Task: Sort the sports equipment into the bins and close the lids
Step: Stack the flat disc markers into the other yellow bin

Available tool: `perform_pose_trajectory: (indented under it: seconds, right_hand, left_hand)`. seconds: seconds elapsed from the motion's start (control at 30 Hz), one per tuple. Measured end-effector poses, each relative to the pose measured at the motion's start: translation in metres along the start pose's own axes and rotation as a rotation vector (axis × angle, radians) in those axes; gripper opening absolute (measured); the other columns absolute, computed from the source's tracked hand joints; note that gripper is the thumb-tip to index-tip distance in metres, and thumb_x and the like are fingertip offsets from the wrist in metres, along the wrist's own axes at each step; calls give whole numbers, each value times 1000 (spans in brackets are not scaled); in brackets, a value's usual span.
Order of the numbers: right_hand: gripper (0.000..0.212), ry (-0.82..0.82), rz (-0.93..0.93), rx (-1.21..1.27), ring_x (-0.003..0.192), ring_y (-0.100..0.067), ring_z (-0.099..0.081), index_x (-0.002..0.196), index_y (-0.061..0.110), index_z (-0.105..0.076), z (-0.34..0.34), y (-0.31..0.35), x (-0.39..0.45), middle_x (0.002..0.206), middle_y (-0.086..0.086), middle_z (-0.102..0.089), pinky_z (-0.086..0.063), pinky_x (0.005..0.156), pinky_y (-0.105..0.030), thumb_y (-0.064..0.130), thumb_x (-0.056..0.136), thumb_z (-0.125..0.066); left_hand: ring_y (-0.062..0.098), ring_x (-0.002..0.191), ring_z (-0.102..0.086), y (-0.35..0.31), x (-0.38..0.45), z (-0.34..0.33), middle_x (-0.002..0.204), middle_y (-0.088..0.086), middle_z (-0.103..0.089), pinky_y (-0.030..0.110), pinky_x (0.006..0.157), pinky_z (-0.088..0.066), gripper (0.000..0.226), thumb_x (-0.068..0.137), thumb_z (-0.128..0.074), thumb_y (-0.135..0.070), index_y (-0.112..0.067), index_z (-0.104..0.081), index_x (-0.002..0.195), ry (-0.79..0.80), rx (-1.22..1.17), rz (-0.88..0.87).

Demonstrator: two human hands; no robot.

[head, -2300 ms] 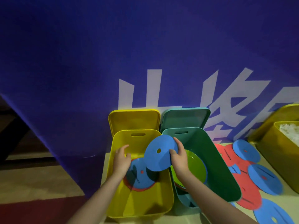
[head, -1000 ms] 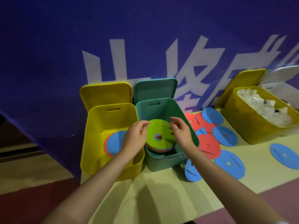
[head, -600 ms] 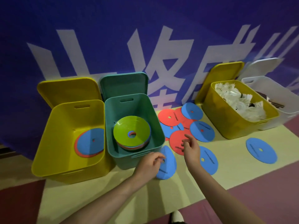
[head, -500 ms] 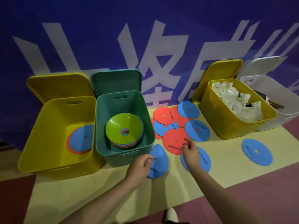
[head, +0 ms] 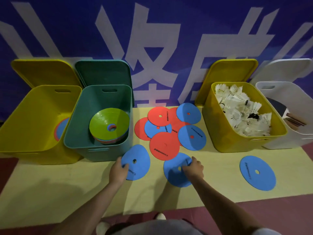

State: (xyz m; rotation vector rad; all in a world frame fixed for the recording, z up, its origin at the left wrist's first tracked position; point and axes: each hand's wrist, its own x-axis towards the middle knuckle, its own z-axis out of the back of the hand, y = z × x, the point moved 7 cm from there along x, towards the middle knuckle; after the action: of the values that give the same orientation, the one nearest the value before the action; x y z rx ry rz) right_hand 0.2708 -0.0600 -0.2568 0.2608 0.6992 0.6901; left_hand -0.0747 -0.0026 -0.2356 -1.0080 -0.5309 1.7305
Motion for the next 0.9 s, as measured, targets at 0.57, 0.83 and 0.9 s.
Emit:
perform_pose_trajectory:
  seconds: [0.57, 0.83, 0.9]
  right_hand:
    - [31, -16, 443, 415, 102, -15, -58, 128, 18, -51, 38, 51, -37, 110, 8, -60, -50, 88, -36, 16, 97, -50]
    - [35, -189, 538, 726, 115, -9, -51, 131, 22, -53, 115, 134, -67, 132, 4, -53, -44, 93, -26, 11, 98, -46]
    - [34, -223, 553, 850, 112, -6, -53, 129, 21, -54, 125, 160, -79, 132, 4, -54, -46, 91, -21, 10, 98, -48]
  left_hand:
    - [-7, 96, -54, -153, -42, 5, 122, -15, -51, 34, 85, -50, 61, 92, -44, -1, -40, -34, 138, 161, -95, -517]
    - [2, 94, -58, -200, -11, 85, 116, -11, -54, 30, 75, -53, 55, 87, -48, -4, -32, -43, 135, 0, -282, -556]
    - [1, 95, -55, -205, -2, 109, 119, -12, -52, 20, 77, -47, 57, 88, -46, 3, -25, -43, 137, -47, -301, -564]
